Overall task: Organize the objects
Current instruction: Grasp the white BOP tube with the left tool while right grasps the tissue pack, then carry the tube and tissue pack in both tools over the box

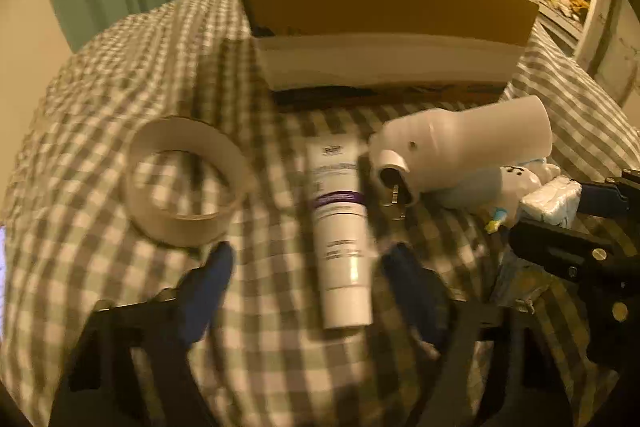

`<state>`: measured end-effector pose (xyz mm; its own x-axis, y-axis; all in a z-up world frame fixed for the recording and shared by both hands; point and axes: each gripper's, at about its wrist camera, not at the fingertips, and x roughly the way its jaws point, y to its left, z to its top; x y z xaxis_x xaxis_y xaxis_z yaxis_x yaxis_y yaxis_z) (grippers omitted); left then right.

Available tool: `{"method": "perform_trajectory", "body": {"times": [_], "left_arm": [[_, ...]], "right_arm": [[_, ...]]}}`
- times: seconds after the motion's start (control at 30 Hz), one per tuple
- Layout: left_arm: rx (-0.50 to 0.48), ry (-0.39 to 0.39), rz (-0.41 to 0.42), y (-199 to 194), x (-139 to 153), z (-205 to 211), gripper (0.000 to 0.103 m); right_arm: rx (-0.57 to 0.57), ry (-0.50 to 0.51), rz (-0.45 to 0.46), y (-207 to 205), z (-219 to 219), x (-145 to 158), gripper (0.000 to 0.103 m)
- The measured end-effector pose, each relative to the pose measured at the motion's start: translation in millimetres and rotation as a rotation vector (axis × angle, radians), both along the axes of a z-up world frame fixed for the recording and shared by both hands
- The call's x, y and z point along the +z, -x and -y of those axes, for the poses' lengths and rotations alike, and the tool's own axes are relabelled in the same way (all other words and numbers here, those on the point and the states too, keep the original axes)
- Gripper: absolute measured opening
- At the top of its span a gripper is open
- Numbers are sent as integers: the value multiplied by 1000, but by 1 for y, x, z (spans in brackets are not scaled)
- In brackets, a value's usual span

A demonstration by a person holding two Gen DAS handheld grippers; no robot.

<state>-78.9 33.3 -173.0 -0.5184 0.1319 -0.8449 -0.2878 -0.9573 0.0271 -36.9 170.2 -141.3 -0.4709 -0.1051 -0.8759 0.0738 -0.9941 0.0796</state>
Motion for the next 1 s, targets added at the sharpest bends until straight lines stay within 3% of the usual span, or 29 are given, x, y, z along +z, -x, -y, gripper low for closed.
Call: {"method": "perform_trajectory", "body": {"times": [0.13, 0.2, 0.57, 1.0], "left_arm": [[-22, -51, 8, -1, 0, 0, 31], [-22, -53, 5, -3, 1, 2, 25], [-11, -35, 28, -39, 20, 14, 24], [-2, -68, -21, -76, 58, 19, 24]], "right_arm": [[0, -3, -4, -1, 0, 1, 52], [0, -3, -4, -1, 0, 1, 52], [11, -19, -27, -4, 2, 2, 51], [15, -28, -103, -28, 12, 34, 51]]}}
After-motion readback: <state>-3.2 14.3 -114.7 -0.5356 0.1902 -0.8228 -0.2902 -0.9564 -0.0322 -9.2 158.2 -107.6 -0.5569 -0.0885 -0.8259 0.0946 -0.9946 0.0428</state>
